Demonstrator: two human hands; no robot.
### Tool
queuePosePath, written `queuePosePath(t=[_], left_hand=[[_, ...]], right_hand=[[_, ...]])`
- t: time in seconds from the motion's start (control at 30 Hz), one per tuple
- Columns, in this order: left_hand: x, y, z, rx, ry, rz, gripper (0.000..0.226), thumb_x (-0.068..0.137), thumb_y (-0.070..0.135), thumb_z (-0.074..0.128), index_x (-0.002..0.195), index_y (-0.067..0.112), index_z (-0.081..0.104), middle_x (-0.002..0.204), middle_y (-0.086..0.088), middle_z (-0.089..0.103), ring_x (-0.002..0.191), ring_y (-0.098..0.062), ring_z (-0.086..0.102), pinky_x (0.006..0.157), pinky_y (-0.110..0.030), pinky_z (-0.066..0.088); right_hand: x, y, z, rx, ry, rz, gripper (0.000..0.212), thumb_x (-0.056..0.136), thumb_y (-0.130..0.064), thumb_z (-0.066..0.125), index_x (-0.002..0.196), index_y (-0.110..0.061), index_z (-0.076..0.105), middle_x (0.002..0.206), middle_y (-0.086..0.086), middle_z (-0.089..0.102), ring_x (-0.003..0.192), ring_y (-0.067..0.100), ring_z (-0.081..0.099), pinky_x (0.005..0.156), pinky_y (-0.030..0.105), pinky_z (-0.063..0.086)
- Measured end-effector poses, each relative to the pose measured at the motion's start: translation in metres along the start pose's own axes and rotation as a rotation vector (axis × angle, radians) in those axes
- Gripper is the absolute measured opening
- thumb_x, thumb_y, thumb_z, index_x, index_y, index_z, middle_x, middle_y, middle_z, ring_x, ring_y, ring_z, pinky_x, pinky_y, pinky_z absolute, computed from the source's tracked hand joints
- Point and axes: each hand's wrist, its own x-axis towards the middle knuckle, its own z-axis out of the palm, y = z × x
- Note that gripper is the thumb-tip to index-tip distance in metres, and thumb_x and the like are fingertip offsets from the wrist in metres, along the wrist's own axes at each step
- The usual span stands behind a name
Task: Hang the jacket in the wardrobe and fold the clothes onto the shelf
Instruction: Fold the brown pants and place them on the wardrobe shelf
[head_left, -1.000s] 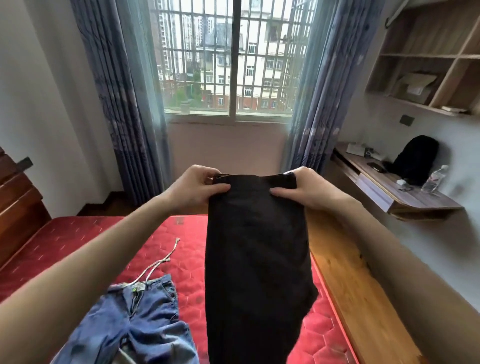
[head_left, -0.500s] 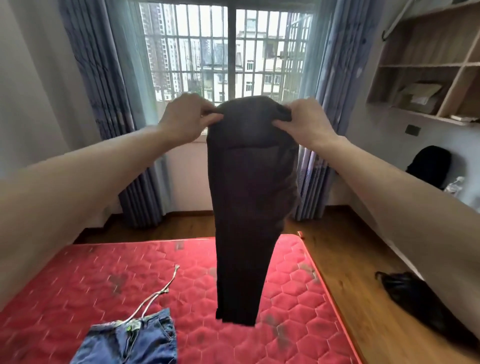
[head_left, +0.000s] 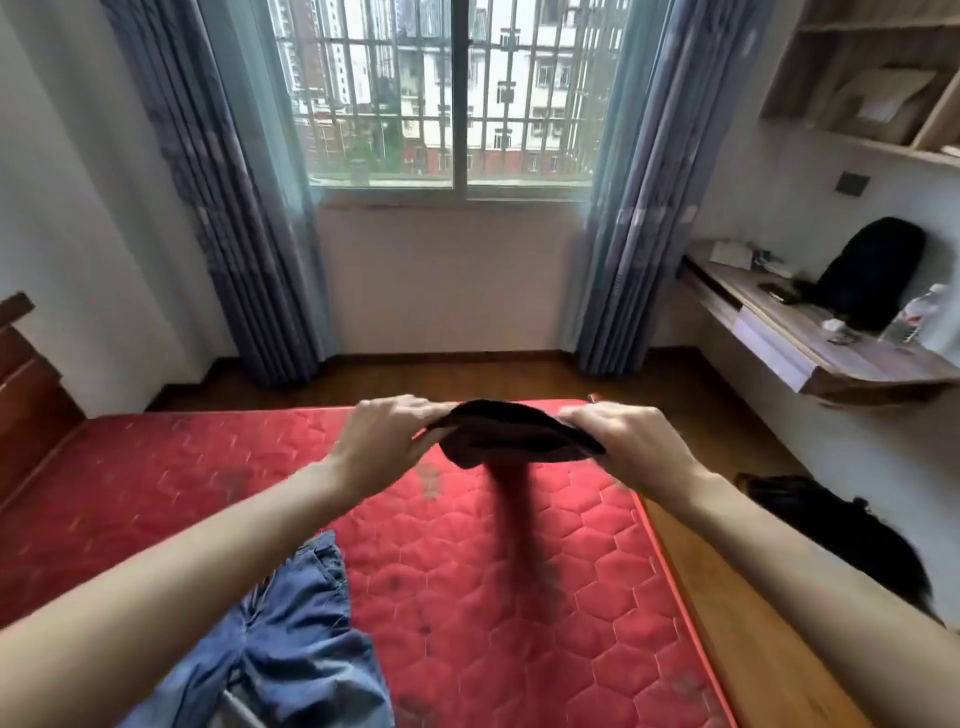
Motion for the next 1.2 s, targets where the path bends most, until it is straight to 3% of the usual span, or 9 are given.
queuePosePath(t=[0.23, 0.43, 0.6, 0.73, 0.77, 0.83, 0.93, 1.03, 1.2], left_hand=[[-0.236, 0.028, 0.212, -0.225, -0.293, -0.158, 0.031, 0.097, 0.050, 0.052, 0.125, 0.045, 0.063, 0.104, 0.022, 0.076, 0.085, -0.002, 0.072, 0.063, -0.022, 0.057], [-0.426, 0.070, 0.344, -0.023, -0.599, 0.102, 0.020, 0.079, 0.035, 0.056, 0.073, 0.027, 0.073, 0.063, 0.012, 0.063, 0.053, -0.009, 0.061, 0.045, -0.023, 0.046], [-0.544, 0.114, 0.400, 0.147, -0.800, 0.176, 0.021, 0.069, 0.013, 0.050, 0.057, 0.023, 0.064, 0.054, 0.005, 0.050, 0.049, -0.016, 0.052, 0.044, -0.025, 0.040], [-0.586, 0.146, 0.424, 0.156, -0.919, 0.092, 0.007, 0.062, 0.018, 0.068, 0.069, 0.021, 0.068, 0.074, -0.002, 0.059, 0.071, -0.024, 0.061, 0.069, -0.038, 0.044], [-0.593, 0.153, 0.429, 0.121, -0.971, 0.060, 0.021, 0.056, 0.020, 0.077, 0.075, 0.020, 0.069, 0.081, -0.005, 0.061, 0.079, -0.027, 0.065, 0.078, -0.041, 0.044], [-0.598, 0.165, 0.434, 0.042, -1.064, -0.049, 0.044, 0.046, 0.027, 0.083, 0.087, 0.017, 0.071, 0.094, -0.010, 0.066, 0.094, -0.032, 0.067, 0.092, -0.045, 0.046], [-0.594, 0.173, 0.437, 0.000, -1.048, -0.039, 0.077, 0.044, 0.038, 0.078, 0.115, 0.007, 0.072, 0.124, -0.019, 0.067, 0.124, -0.037, 0.059, 0.111, -0.052, 0.037], [-0.589, 0.170, 0.445, -0.013, -1.055, 0.030, 0.109, 0.048, 0.038, 0.074, 0.150, 0.008, 0.052, 0.156, -0.026, 0.044, 0.147, -0.041, 0.042, 0.119, -0.057, 0.038], [-0.594, 0.170, 0.462, -0.009, -1.004, 0.115, 0.113, 0.058, 0.034, 0.066, 0.162, 0.009, 0.029, 0.167, -0.032, 0.014, 0.156, -0.045, 0.018, 0.122, -0.059, 0.028]], right_hand=[[-0.242, -0.063, 0.187, 0.073, -0.413, 0.080, 0.015, 0.081, -0.020, 0.062, 0.093, -0.028, 0.065, 0.080, -0.013, 0.067, 0.073, 0.008, 0.069, 0.058, 0.025, 0.053], [-0.441, -0.146, 0.298, 0.055, -0.526, 0.143, 0.025, 0.077, -0.019, 0.050, 0.081, -0.024, 0.074, 0.072, -0.012, 0.067, 0.065, 0.006, 0.069, 0.048, 0.022, 0.053], [-0.560, -0.221, 0.341, -0.030, -0.559, 0.137, 0.034, 0.085, -0.012, 0.050, 0.075, -0.021, 0.080, 0.076, -0.005, 0.074, 0.071, 0.012, 0.074, 0.050, 0.020, 0.054], [-0.621, -0.258, 0.352, -0.071, -0.619, 0.242, 0.030, 0.082, -0.013, 0.056, 0.089, -0.016, 0.085, 0.101, 0.003, 0.081, 0.093, 0.018, 0.079, 0.068, 0.024, 0.060], [-0.633, -0.264, 0.352, -0.077, -0.681, 0.283, 0.026, 0.077, -0.020, 0.068, 0.096, -0.016, 0.085, 0.108, 0.005, 0.080, 0.099, 0.020, 0.078, 0.082, 0.031, 0.058], [-0.647, -0.278, 0.353, -0.033, -0.837, 0.375, 0.046, 0.069, -0.043, 0.085, 0.105, -0.015, 0.082, 0.120, 0.009, 0.076, 0.110, 0.024, 0.075, 0.100, 0.038, 0.044], [-0.635, -0.283, 0.356, 0.060, -0.793, 0.474, 0.047, 0.091, -0.053, 0.062, 0.111, -0.014, 0.079, 0.124, 0.006, 0.074, 0.120, 0.024, 0.068, 0.106, 0.040, 0.039], [-0.609, -0.272, 0.373, 0.087, -0.709, 0.488, 0.051, 0.102, -0.043, 0.049, 0.143, -0.015, 0.062, 0.155, 0.007, 0.053, 0.147, 0.025, 0.046, 0.116, 0.042, 0.033], [-0.632, -0.254, 0.404, 0.107, -0.788, 0.549, 0.073, 0.105, -0.059, 0.044, 0.166, -0.025, 0.024, 0.175, 0.003, 0.013, 0.161, 0.024, 0.011, 0.127, 0.050, 0.019]])
